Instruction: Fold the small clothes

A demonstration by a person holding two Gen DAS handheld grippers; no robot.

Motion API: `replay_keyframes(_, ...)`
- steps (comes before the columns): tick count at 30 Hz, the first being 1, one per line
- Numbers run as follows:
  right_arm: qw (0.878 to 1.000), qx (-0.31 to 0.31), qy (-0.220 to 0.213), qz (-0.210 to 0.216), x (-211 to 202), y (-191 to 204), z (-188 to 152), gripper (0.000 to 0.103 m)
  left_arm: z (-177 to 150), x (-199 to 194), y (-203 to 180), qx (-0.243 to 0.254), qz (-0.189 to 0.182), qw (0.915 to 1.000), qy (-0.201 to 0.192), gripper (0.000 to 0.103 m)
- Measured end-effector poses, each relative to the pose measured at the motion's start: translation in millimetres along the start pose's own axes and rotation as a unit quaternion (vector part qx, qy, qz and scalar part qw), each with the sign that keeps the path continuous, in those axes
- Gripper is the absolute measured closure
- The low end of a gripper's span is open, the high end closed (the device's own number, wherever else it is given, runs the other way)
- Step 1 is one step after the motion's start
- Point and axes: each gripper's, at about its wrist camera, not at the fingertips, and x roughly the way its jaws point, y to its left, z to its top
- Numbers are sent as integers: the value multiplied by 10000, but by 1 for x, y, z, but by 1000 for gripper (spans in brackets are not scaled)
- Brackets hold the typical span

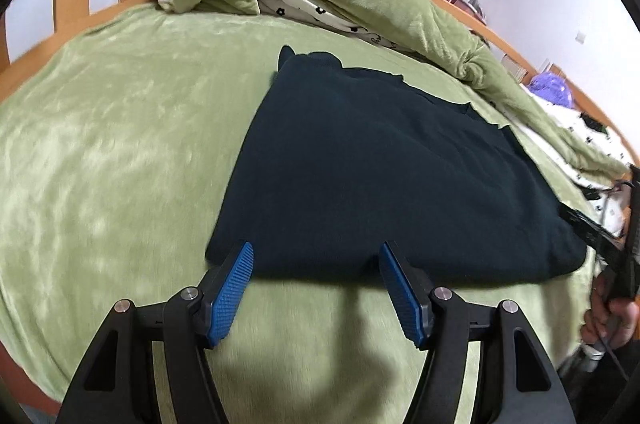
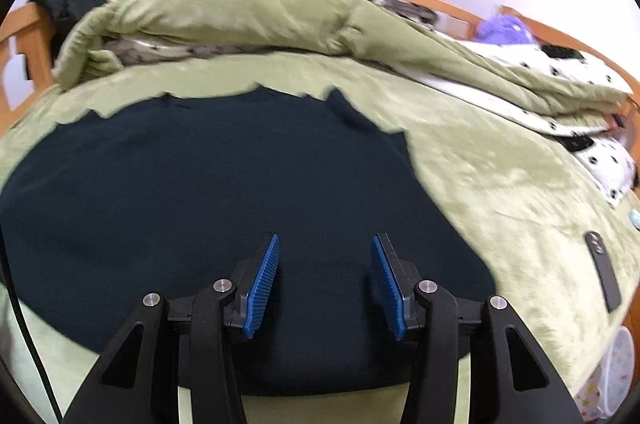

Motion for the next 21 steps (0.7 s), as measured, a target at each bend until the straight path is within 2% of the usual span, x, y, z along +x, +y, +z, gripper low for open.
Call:
replay_keyframes(4,9991,-67,0,422,-1,35,4,55,-15,-3,15,-510,-663,9962,256,39)
replay_keyframes(10,9963,-189,56,832,9,81,0,55,-16,13,34,-1242,-1103,9852,427,39)
replay_keyframes(12,9948,-308,299,919,21,92,-5,55,-13,20,37,-1455,-1244,9806,431,39)
replay_keyframes(13,9947,-337,351,910,22,97,-10,55,-10,25,42,-1658,-1363,9757,442,39)
replay_keyframes(15,9952,-527,272,775,18,105,-20,55,-6,32,48,-1950,-1562,9672,448,39)
replay_keyframes(17,9942,-745,207,744,10,110,-28,55,0,38,50,-2103,-1592,9637,417,39)
replay_keyframes(21,9919,-1078,165,648,-5,114,-46,55,10,47,43,-2099,-1384,9671,373,41)
